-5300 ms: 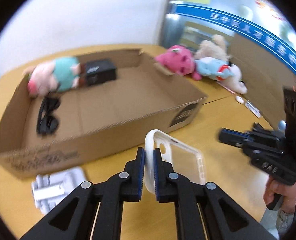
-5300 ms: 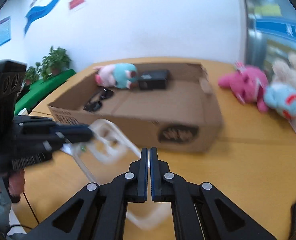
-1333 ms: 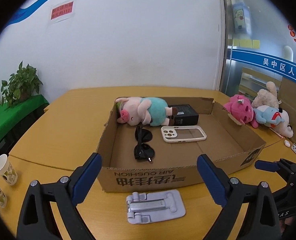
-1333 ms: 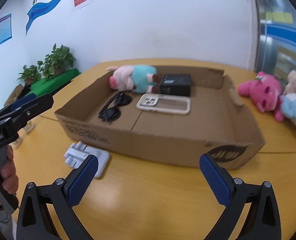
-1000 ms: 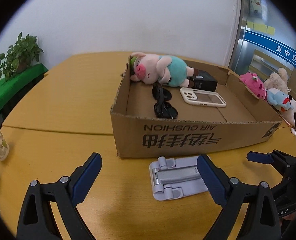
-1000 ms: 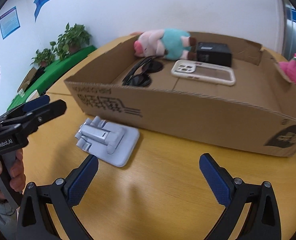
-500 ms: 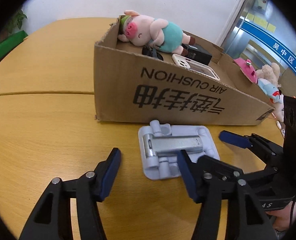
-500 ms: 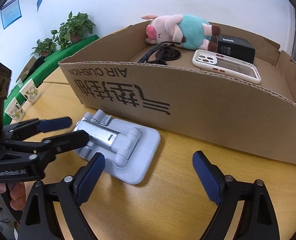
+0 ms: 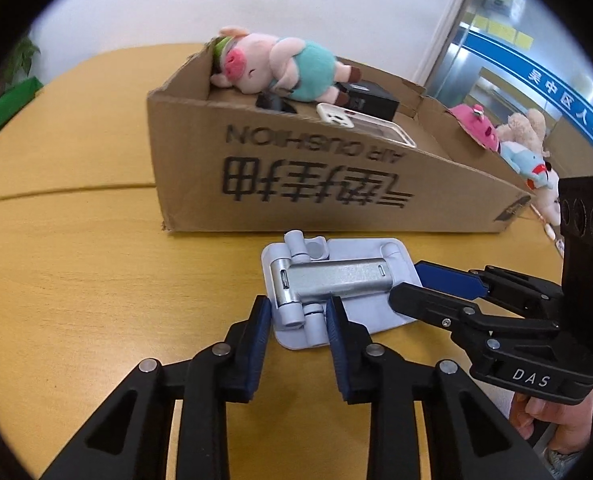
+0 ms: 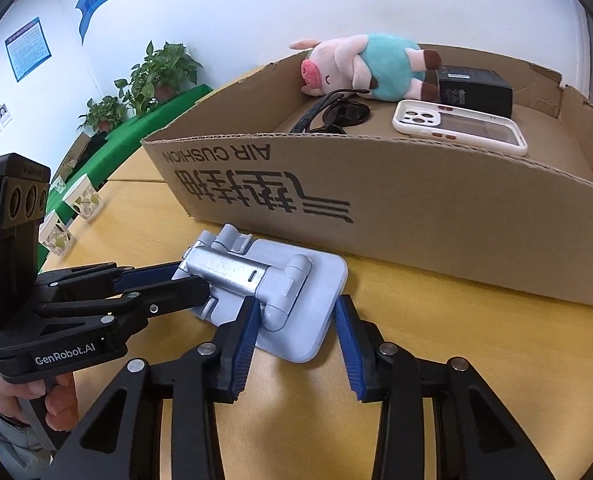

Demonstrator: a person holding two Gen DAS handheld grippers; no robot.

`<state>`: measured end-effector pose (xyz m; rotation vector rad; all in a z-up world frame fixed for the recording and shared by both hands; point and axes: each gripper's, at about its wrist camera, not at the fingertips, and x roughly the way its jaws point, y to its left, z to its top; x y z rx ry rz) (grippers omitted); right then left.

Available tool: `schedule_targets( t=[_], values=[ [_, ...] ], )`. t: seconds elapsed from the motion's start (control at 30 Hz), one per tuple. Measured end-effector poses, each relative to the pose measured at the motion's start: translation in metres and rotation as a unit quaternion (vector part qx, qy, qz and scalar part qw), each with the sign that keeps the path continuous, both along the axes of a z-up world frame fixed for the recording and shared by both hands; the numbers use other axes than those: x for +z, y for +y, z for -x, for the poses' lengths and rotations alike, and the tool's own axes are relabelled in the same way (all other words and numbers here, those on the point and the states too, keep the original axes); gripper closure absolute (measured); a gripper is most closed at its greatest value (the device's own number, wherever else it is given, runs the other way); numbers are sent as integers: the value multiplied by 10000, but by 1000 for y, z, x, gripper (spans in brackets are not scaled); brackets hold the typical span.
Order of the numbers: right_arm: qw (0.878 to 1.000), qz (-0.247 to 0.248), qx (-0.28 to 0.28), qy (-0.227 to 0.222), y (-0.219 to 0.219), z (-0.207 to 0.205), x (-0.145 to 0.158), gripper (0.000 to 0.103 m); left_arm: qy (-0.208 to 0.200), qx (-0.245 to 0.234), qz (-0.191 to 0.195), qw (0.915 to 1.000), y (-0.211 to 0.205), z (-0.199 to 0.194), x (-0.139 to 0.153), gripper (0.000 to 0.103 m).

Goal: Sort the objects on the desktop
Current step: 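Grasp the white phone stand with the left tool while the right tool grips it, then lift the phone stand with both tools and lower it into the box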

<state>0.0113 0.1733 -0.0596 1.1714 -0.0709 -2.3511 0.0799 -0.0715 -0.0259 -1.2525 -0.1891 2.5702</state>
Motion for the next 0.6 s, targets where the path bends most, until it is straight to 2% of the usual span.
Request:
schedule_targets(
  t=[0.2,0.37,0.43,0.6],
  values=[
    [9984,359,-282,334,32,-25,27,66,655,-143,54,9977,27,-10,44,76],
    [9914,441,-530,1112,59,-37,86,66,1385,-326,-138,9897,49,-4,100,76],
    [9865,441,-611,1457,69,-36,114,67,1626,-417,-96,9858,59,1,117,75],
    [9761,343,-687,2032,87,-23,164,67,1919,-530,-229,9797,75,27,151,75]
  ],
)
